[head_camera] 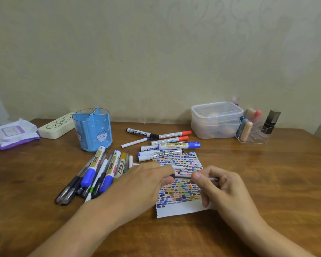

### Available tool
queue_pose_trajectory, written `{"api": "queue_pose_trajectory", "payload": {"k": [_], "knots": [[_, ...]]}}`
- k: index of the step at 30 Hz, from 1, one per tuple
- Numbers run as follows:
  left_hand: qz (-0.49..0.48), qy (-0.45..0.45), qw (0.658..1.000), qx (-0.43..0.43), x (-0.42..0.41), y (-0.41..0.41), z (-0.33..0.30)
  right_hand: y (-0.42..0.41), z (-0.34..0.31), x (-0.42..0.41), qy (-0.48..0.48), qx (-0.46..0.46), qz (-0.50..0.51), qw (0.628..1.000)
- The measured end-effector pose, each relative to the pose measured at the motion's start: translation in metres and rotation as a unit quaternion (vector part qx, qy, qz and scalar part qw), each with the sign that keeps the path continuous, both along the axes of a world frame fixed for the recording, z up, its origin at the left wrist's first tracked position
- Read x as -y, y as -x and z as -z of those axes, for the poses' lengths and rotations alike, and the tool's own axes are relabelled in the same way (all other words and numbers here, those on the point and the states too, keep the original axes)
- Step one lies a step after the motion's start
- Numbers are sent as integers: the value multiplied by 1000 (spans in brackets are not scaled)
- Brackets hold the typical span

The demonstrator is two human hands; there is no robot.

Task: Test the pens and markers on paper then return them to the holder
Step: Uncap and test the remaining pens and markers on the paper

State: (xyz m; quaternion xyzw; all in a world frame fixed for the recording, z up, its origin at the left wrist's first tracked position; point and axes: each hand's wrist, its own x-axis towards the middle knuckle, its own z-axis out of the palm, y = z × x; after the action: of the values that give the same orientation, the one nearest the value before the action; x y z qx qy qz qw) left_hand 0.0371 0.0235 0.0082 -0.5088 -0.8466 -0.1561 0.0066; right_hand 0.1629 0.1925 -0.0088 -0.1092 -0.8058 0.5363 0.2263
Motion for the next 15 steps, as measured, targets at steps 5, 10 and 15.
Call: {"api": "queue_pose_trajectory", "payload": {"k": [5,10,15], "knots": [[33,-26,998,43,0,-1,-7,2,-11,-6,-26,-24,4,999],[17,-5,1000,-7,7,4,-10,-1,-11,-4,-54,-5,-20,998],[-33,42,998,10,20,21,-20,0,-12,-9,-102,19,-6,995]]}}
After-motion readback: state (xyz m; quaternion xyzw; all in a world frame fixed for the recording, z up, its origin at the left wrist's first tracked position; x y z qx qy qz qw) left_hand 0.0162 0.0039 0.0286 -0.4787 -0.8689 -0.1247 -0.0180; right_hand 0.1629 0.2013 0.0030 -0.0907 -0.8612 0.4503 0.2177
